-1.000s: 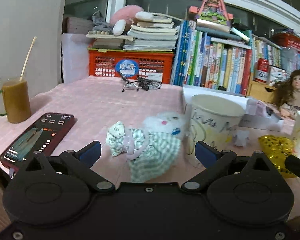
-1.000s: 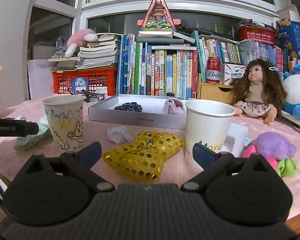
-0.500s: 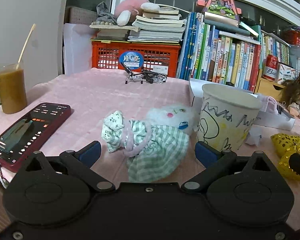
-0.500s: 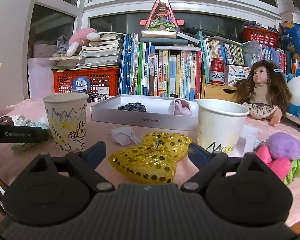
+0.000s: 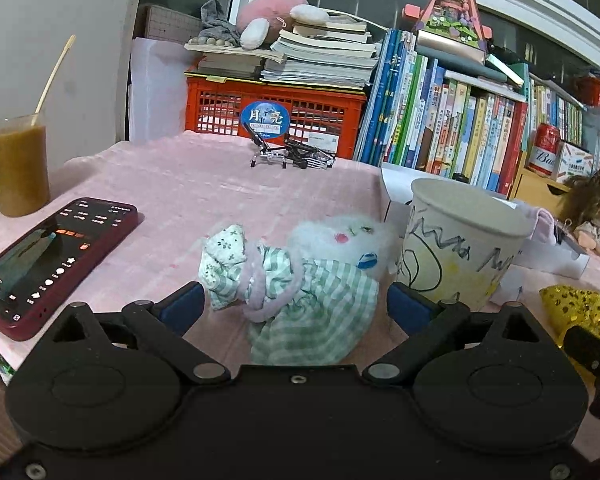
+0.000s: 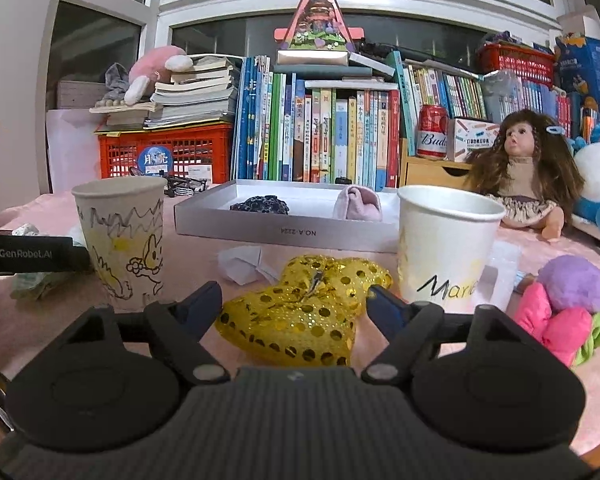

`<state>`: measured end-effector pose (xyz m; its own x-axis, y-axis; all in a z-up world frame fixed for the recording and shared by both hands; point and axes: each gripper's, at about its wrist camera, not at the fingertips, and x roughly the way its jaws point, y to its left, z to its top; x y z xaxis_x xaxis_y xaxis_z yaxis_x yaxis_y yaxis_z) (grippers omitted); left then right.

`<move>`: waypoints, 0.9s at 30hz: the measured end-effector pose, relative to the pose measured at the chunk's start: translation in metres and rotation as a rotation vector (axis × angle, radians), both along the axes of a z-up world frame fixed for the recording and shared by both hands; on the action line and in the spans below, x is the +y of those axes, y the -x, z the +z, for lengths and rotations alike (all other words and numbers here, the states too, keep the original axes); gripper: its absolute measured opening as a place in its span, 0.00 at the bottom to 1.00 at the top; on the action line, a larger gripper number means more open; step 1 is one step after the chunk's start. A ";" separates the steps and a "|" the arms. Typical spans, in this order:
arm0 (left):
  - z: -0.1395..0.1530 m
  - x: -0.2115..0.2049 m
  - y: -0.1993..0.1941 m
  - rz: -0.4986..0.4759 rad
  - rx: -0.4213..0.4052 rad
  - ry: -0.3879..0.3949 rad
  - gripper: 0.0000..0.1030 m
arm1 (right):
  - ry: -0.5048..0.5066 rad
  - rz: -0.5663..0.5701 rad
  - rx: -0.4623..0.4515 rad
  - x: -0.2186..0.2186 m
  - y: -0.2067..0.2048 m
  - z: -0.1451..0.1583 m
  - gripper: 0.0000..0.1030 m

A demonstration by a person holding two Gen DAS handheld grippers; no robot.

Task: Organize soft objects
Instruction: 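Grasp the green gingham cloth with left tool while right tool grasps the gold sequin bow, then lift and carry the gingham cloth with left tool while right tool carries the bow toward the tray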

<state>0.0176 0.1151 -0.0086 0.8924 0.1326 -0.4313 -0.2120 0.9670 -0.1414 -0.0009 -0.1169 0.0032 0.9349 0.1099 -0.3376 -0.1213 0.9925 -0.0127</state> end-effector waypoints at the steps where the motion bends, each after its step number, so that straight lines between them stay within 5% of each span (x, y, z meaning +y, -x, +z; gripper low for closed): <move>1: 0.000 0.000 0.000 -0.002 0.002 0.004 0.91 | 0.000 0.000 0.001 0.000 0.000 0.000 0.83; 7: -0.002 0.001 0.000 -0.001 0.018 -0.001 0.80 | 0.005 0.007 0.009 0.002 -0.001 -0.002 0.81; 15: -0.002 0.003 0.004 -0.001 0.029 -0.014 0.52 | 0.005 0.017 0.015 0.005 -0.003 -0.002 0.76; 22: 0.002 0.002 0.008 0.006 0.025 -0.026 0.44 | -0.001 0.015 0.032 0.005 -0.004 -0.004 0.72; 27: 0.007 0.001 0.011 0.012 0.014 -0.028 0.43 | 0.005 0.027 0.035 0.004 -0.003 -0.004 0.58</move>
<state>0.0069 0.1164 -0.0018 0.8843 0.1556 -0.4401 -0.2257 0.9678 -0.1114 0.0020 -0.1125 -0.0004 0.9193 0.1333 -0.3704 -0.1487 0.9888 -0.0134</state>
